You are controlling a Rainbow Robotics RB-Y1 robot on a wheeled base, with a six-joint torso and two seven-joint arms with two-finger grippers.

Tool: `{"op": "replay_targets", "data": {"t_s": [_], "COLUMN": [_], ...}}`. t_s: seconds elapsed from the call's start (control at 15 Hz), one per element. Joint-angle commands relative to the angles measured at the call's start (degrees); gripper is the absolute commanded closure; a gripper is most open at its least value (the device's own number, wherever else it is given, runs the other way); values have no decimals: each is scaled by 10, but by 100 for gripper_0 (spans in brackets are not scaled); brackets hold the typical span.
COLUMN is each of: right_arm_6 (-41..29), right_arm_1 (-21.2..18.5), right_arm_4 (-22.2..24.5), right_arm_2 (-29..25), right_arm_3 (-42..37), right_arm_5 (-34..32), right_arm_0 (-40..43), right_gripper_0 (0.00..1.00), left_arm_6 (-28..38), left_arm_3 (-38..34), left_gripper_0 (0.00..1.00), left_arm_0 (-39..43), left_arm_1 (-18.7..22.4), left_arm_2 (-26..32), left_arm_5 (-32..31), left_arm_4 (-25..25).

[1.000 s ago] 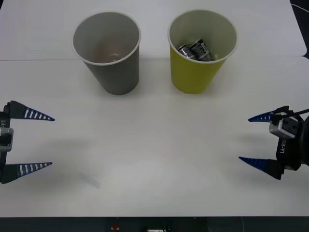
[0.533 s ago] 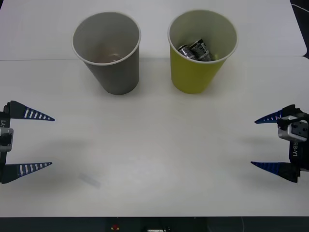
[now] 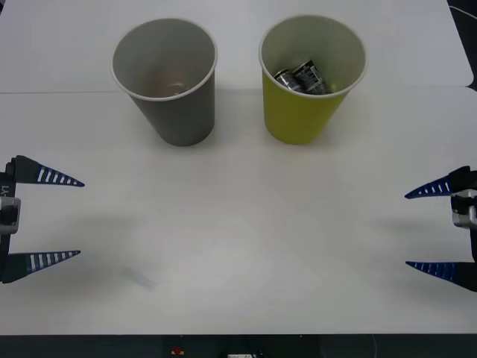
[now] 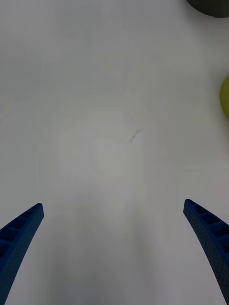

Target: Put the can into the green bin and the plastic bottle into the gray bin

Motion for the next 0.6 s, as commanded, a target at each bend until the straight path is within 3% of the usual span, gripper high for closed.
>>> {"op": "replay_targets", "data": {"t_s": [0.07, 0.6], "right_arm_6": [6, 18], "right_arm_1": [-15, -31], "right_arm_4": [-22, -49], "right_arm_2": [-4, -13], "right_arm_3": [0, 0], "right_arm_5": [5, 12], "right_arm_0": [2, 5], "right_gripper_0": [0, 0], "left_arm_6": [0, 0], "left_arm_3": [0, 0], "left_gripper_0": [0, 0], "left_arm_0": [0, 0], "left_arm_1": [0, 0], "left_arm_2": [0, 0], "left_arm_5": [0, 0], "left_arm_4": [0, 0]}}
